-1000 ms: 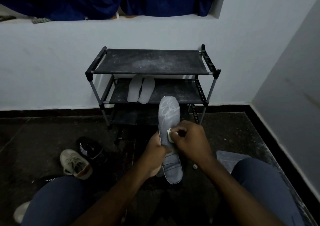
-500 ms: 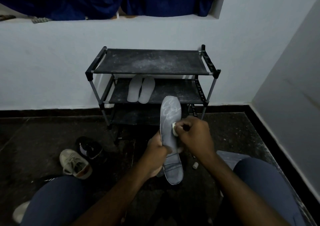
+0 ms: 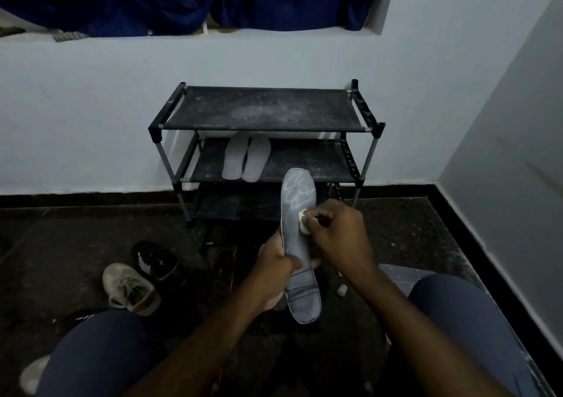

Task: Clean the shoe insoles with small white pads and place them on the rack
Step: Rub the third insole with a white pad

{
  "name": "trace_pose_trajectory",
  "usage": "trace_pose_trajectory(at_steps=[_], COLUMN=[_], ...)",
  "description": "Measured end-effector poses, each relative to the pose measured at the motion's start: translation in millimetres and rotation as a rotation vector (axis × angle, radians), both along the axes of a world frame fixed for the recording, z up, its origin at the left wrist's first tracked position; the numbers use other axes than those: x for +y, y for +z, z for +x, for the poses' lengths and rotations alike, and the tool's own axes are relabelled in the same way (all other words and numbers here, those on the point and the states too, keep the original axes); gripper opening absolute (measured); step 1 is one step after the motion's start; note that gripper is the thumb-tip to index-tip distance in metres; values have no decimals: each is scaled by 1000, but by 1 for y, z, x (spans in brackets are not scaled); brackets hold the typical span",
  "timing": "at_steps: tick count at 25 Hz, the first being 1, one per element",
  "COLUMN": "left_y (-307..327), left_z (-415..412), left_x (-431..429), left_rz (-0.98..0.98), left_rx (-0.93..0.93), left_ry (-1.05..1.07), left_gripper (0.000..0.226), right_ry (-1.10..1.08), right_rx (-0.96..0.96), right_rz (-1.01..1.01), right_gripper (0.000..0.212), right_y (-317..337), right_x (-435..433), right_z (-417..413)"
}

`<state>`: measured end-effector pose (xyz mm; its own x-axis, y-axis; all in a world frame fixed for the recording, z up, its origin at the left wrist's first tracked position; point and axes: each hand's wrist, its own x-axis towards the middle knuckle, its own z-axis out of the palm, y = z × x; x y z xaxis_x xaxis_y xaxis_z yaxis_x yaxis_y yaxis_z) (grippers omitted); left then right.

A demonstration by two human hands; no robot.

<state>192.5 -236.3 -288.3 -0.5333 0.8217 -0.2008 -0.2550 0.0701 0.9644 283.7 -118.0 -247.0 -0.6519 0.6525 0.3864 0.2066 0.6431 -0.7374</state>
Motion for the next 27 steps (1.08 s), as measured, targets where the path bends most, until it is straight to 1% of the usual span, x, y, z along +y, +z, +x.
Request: trace_pose_trajectory(at_steps=[3,5,8,10,12,14,17,19,22,24,26,27], left_y=[2,3,5,6,9,12,14,10,4,-1,-3,-3], left_z=[-1,-1,1,2,1,1,3,2,-3,-3,-1,-1], left_x=[-1,-2,-2,-2,-3,-4,-4,-4,-3,-2,-1,-1], left_rz=[24,53,62,52,30,15,16,15,-4,-10,-3,1], left_rx=[10,-29,-83,-59,2,43,-7,-1,75,58,35,39], left_ry=[10,-13,-22,8,43,57,45,47,53,38,19,16], left_gripper=[74,75,74,69,59,54,55,56,60,64,67,67], right_ry=[111,59,-37,26,125,114,-4,35,140,71,-20,-24], right_rx=[-59,-62,-6,-15,-52,-66,-21,-17,-60,-54,-7,4], right_rz=[-23,-40,-26,0,-17,-31,-8,2,-3,-15,-10,0], right_gripper=[8,9,9,8,8,8,6,6,9,8,8,8], right_y=[-2,-2,-3,-4,-5,-6,-7,-6,-9,-9,-8,-7], right_x=[-5,0,6,1,-5,-4,3,-2,-9,-3,2,1], right_z=[3,4,2,1,2,3,1,0,0,0,-1,-2])
